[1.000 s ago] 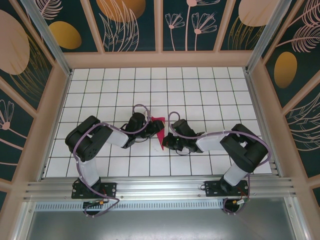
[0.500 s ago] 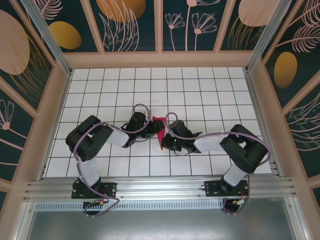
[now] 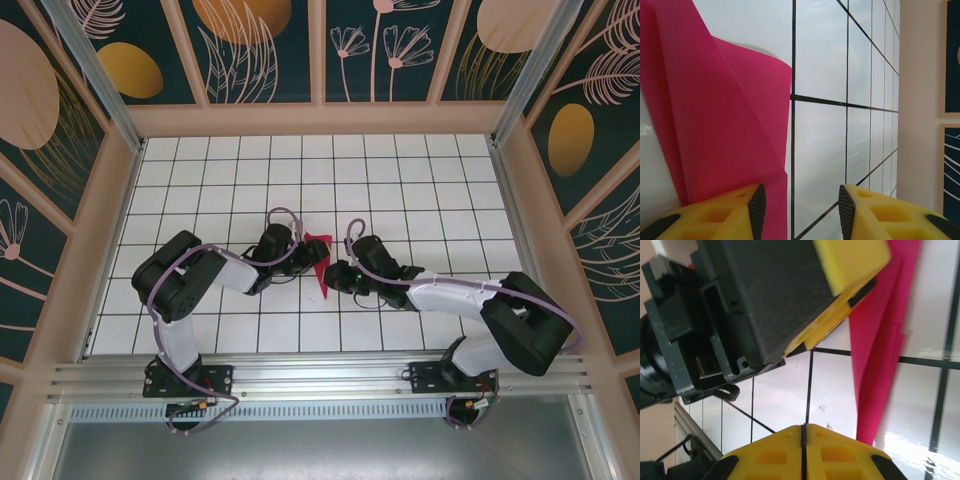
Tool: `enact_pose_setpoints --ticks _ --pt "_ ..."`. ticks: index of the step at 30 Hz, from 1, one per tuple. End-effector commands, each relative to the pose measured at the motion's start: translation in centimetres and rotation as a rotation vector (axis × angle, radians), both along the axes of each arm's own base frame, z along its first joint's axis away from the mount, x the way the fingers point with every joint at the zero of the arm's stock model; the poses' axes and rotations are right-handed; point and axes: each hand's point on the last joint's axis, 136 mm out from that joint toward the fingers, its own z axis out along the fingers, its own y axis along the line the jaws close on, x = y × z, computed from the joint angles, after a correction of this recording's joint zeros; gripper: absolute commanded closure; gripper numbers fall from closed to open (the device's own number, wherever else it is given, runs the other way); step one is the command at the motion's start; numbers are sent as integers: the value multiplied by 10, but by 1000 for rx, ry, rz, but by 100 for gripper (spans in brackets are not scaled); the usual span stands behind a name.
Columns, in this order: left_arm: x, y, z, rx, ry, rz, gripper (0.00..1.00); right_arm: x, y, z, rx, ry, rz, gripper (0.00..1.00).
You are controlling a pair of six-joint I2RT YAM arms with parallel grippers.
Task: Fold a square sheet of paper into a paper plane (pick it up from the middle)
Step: Fold the wing for the fifth time at the center of the table.
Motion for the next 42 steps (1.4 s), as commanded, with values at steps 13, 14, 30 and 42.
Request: enact_pose_setpoints --ticks 13,14,30,42 --pt "-5 8 -25 68 46 -5 55 14 8 -39 -11 116 -8 97" --pt "-5 9 -25 68 47 -4 55 11 5 -45 -24 133 -5 97" --pt "-6 10 -29 73 55 -1 55 -24 -18 -79 -70 243 21 97" --pt "-6 9 -28 71 57 -5 55 -10 11 -33 59 166 80 96"
